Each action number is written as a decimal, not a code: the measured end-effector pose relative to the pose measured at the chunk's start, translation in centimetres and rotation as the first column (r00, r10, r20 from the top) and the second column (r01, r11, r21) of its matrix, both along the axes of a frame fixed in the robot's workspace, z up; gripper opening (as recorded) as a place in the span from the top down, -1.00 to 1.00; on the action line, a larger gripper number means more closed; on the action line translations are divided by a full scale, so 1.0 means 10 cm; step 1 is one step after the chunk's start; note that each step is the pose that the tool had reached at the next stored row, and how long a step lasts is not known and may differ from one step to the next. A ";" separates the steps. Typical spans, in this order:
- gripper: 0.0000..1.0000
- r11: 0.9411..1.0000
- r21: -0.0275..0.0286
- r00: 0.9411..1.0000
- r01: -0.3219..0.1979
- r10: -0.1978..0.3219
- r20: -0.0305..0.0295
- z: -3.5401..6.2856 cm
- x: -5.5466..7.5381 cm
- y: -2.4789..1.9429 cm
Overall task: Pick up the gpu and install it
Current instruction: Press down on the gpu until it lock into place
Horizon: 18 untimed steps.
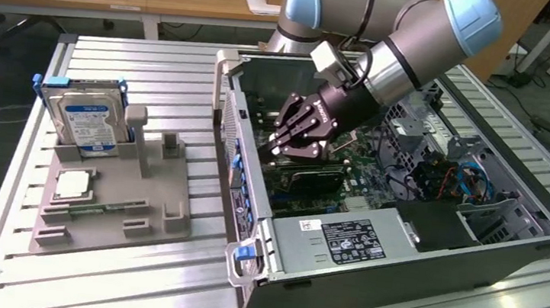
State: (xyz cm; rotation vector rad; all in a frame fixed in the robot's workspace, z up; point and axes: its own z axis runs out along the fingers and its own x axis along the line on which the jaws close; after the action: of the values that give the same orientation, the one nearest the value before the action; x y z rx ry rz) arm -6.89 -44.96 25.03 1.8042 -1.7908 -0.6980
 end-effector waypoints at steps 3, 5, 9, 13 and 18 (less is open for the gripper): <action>0.80 1.000 0.000 1.000 0.000 0.000 0.000 -0.024 -0.01 0.000; 0.80 1.000 0.000 1.000 0.000 0.000 0.000 -0.041 -0.02 0.000; 0.80 1.000 0.000 1.000 0.000 0.000 0.000 -0.046 -0.02 0.001; 0.80 1.000 0.000 1.000 0.000 0.000 -0.012 -0.047 -0.02 0.002; 0.80 1.000 0.000 1.000 0.000 0.000 -0.012 -0.046 -0.02 0.002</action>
State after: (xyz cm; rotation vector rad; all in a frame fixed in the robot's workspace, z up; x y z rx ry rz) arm -7.07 -44.94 24.57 1.7964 -1.7830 -0.7073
